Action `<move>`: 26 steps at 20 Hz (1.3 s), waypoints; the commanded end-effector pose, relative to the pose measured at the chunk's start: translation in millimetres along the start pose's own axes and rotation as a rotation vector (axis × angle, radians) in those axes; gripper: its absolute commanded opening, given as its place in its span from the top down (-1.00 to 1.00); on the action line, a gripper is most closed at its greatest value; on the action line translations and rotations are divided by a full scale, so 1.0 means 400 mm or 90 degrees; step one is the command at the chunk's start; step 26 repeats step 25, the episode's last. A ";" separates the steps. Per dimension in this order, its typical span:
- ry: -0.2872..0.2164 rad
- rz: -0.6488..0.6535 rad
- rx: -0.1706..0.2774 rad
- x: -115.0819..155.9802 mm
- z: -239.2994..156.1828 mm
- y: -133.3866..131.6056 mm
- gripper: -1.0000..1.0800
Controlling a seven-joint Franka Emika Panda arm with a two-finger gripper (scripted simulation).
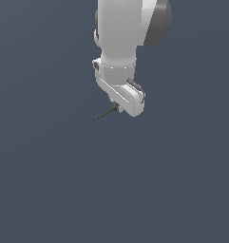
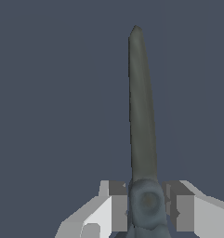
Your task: Pick up the object and move it to a goal position.
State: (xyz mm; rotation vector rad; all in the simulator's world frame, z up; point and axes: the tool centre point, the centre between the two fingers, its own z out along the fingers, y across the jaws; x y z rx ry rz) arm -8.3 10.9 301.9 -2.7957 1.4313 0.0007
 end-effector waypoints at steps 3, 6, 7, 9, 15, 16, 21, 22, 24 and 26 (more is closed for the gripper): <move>0.000 0.000 0.000 0.011 -0.132 0.029 1.00; 0.000 0.000 0.000 0.018 -0.211 0.045 1.00; 0.000 0.000 0.000 0.020 -0.235 0.049 1.00; 0.000 -0.001 0.000 0.024 -0.277 0.057 1.00; 0.001 -0.002 0.000 0.034 -0.370 0.071 1.00; 0.001 -0.002 0.000 0.035 -0.381 0.073 1.00; 0.001 -0.002 0.000 0.040 -0.414 0.076 1.00; 0.001 -0.002 0.000 0.040 -0.416 0.076 1.00; 0.001 -0.002 0.000 0.041 -0.419 0.076 1.00; 0.001 -0.002 0.000 0.041 -0.419 0.076 1.00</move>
